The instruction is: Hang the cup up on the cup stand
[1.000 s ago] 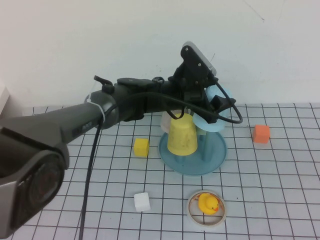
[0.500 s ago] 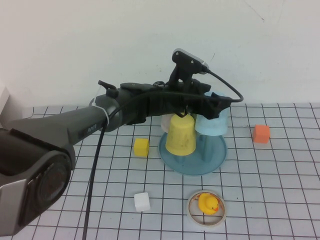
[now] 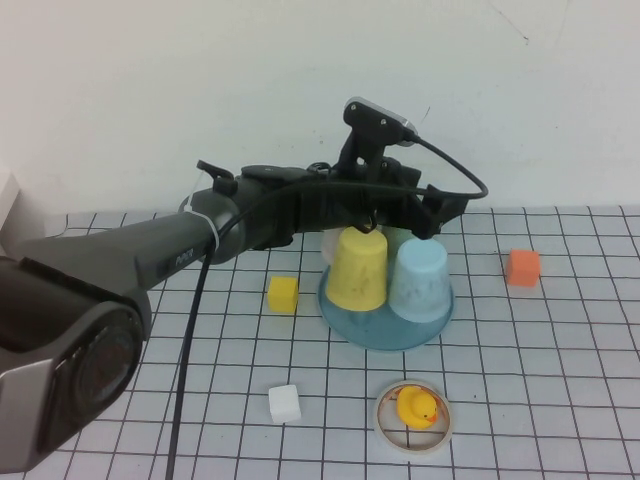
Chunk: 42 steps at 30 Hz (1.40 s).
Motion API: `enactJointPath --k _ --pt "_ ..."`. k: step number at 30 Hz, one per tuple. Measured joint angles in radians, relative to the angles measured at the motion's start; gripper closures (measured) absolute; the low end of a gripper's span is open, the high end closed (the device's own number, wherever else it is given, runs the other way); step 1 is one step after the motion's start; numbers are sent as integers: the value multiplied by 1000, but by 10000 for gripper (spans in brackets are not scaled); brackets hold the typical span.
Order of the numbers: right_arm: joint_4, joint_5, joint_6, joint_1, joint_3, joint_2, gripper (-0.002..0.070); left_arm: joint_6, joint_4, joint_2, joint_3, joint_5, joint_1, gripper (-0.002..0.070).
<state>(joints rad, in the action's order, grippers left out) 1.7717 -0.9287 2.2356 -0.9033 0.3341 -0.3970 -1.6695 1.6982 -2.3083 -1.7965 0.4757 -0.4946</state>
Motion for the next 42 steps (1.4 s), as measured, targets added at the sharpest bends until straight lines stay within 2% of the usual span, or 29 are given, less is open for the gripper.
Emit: enactJointPath --k 2,4,11,13,16,21,26,31,34,38,42 --pt "0 17 0 0 0 0 678 -28 0 4 0 -17 0 65" --pt "0 31 0 0 0 0 678 -51 0 23 0 -47 0 120" --pt "0 132 4 0 0 0 678 -187 2 168 0 -184 0 517" --pt "0 180 4 0 -2 0 678 -243 -26 227 0 -213 0 601" --pt "0 334 2 0 -21 0 678 -361 -92 346 0 -277 0 662" --pt "-2 666 1 0 -21 0 678 -363 -97 521 0 -355 0 673" --pt "-15 954 -46 0 -21 0 678 -273 -94 705 0 -358 0 676" --pt "-25 1098 -95 0 -21 -33 678 -125 -138 879 -5 -200 0 676" --pt "-36 1150 -103 0 -14 -71 678 1 -234 929 -10 -42 0 676" --pt "-85 1181 -158 0 37 -137 678 229 -441 962 -11 146 0 676" --pt "-230 1223 -293 0 112 -218 678 482 -810 966 -11 313 -2 676"
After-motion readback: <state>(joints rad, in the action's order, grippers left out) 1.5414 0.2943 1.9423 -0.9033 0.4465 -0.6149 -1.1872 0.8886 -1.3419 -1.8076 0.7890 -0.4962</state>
